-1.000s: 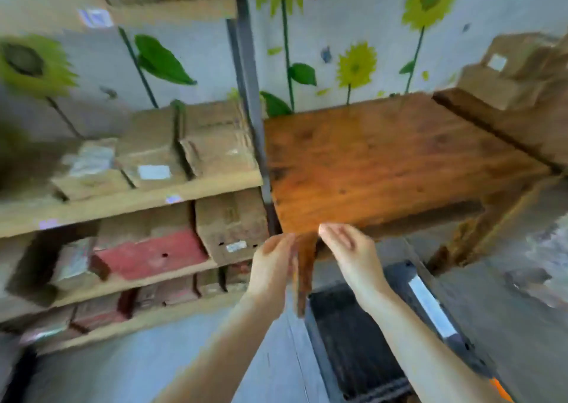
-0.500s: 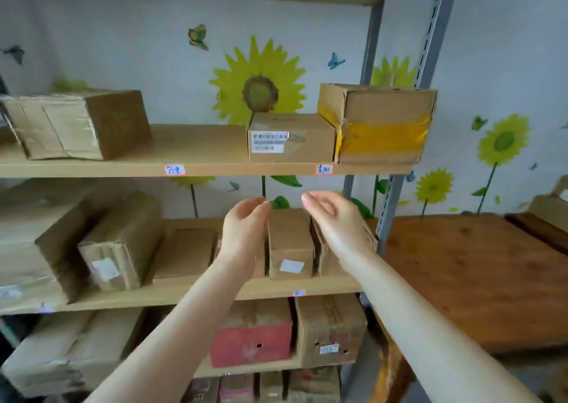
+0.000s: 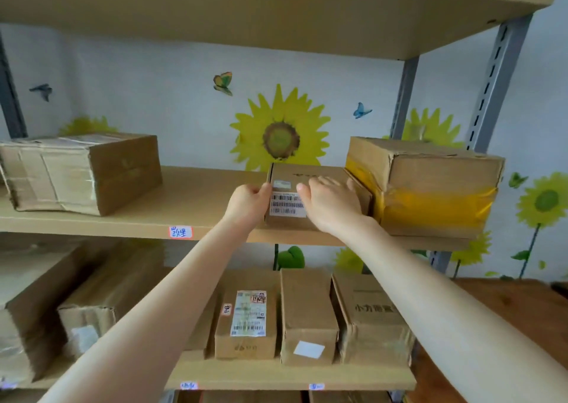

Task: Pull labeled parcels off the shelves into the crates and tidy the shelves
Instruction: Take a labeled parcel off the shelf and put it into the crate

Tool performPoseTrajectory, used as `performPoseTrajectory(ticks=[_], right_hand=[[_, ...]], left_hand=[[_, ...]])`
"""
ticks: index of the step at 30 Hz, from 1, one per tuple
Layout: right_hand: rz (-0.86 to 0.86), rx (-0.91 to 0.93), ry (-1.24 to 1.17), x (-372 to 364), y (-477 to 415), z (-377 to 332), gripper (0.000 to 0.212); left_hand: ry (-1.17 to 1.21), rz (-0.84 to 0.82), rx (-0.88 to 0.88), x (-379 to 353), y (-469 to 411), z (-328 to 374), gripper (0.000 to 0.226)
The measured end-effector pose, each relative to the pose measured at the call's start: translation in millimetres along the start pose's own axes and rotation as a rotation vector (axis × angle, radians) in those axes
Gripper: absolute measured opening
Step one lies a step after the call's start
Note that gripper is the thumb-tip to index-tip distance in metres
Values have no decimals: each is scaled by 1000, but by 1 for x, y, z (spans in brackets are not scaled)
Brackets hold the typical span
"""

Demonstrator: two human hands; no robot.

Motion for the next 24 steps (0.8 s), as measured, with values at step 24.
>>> performPoseTrajectory(ticks=[24], right_hand=[[13, -449, -2234, -18, 42, -31, 35]], left_hand=[[757, -235, 238, 42, 22, -27, 36]])
Point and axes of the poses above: each hand's wrist, its own y-axis away from the middle knuckle, its own x-axis out of the back of the hand, z = x × y, the point moved 10 cm from there along -y, towards the middle knuckle, and after that the axes turned 5 degrees about -x, right-handed, at the moved point
